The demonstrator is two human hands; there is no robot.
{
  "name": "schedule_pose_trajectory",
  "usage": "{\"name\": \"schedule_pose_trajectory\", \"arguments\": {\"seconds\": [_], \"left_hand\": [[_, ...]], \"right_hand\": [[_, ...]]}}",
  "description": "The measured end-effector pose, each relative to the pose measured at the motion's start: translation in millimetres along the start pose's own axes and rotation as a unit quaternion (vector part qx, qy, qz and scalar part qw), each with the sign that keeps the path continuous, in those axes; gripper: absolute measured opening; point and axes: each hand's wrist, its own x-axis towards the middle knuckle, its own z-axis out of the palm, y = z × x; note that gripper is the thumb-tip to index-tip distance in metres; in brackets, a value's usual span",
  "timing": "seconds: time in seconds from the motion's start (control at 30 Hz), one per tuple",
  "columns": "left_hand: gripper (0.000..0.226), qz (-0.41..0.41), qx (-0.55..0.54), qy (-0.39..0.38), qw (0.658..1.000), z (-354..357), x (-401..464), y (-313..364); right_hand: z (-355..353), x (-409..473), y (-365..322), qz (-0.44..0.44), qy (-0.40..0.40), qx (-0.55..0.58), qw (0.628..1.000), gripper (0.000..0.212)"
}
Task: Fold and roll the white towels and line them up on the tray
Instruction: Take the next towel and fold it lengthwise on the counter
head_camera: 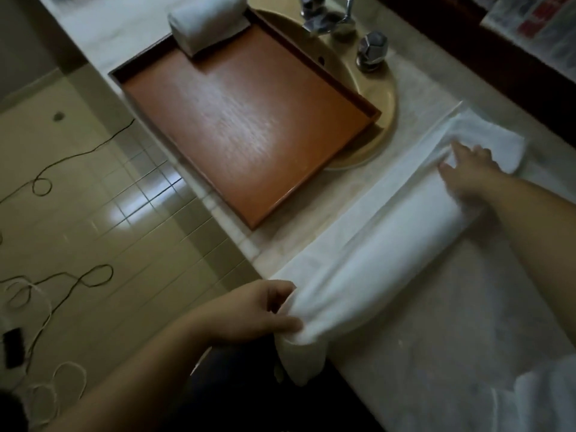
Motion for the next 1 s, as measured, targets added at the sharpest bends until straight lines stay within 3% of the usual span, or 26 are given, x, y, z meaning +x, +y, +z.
{"name": "schedule_pose_trajectory", "arguments": {"seconds": [0.07,0.13,0.2,0.3,0.33,0.4,0.47,0.5,0.57,0.63,0.7,0.77,0.83,0.87,0.93,1.0], "left_hand": [[0.010,-0.048,0.212,0.064,0.974,-5.0,3.9,-17.3],[0.012,-0.084,0.281,0.077,0.953,-10.4,3.5,-31.4],[0.020,-0.050,0.198,0.032,0.978,-11.6,-5.0,-33.0],[0.027,0.006,-0.051,0.006,0.999,-8.4,-21.3,-27.9],[0.027,0.001,-0.048,0.033,0.998,-9.0,-21.6,-33.1],[0.027,-0.032,0.125,0.103,0.986,-11.1,-15.6,-48.8],[0.022,-0.105,0.289,0.143,0.941,-10.4,-11.9,-60.4],[0.023,-0.120,0.303,0.152,0.933,-7.5,-11.0,-62.6],[0.029,-0.099,0.244,0.132,0.956,-2.5,-13.2,-59.9],[0.032,-0.039,0.081,0.052,0.995,1.6,-23.5,-49.9],[0.030,-0.016,-0.061,0.004,0.998,5.7,-31.3,-47.2],[0.027,-0.071,0.058,0.070,0.993,7.5,-28.5,-53.7],[0.023,-0.162,0.285,0.171,0.929,8.8,-23.1,-62.0],[0.020,-0.190,0.324,0.214,0.902,9.7,-22.4,-64.9],[0.021,-0.183,0.234,0.263,0.918,9.6,-20.1,-67.1],[0.029,-0.145,0.120,0.266,0.945,11.5,-19.1,-57.4]], "right_hand": [[0.0,-2.3,-2.6,0.003,-0.007,0.002,1.000,0.071],[-0.1,-1.5,-3.3,0.003,-0.015,-0.002,1.000,0.073],[-0.5,-0.2,-3.2,0.004,-0.022,-0.005,1.000,0.074],[-0.8,-0.8,-4.5,0.007,-0.031,-0.007,0.999,0.072],[0.5,-0.3,-4.4,0.005,-0.029,-0.006,1.000,0.072],[2.9,0.0,-2.3,0.009,-0.020,-0.007,1.000,0.071],[5.5,0.1,-1.1,0.005,-0.020,-0.004,1.000,0.071],[5.5,0.3,-1.1,0.004,-0.022,-0.002,1.000,0.071],[4.6,0.6,-2.8,0.006,-0.022,0.003,1.000,0.072],[5.6,0.8,-3.4,-0.001,-0.020,0.000,1.000,0.072],[6.7,3.6,-1.9,-0.010,-0.020,0.000,1.000,0.073],[9.7,7.4,0.0,-0.004,-0.021,-0.015,1.000,0.076],[11.2,8.0,1.0,-0.011,-0.013,-0.024,1.000,0.075],[11.7,8.1,0.8,-0.011,-0.005,-0.021,1.000,0.072],[12.0,10.5,0.8,-0.016,0.010,-0.024,1.000,0.071],[10.4,11.4,1.9,-0.013,0.018,-0.030,0.999,0.070]]}}
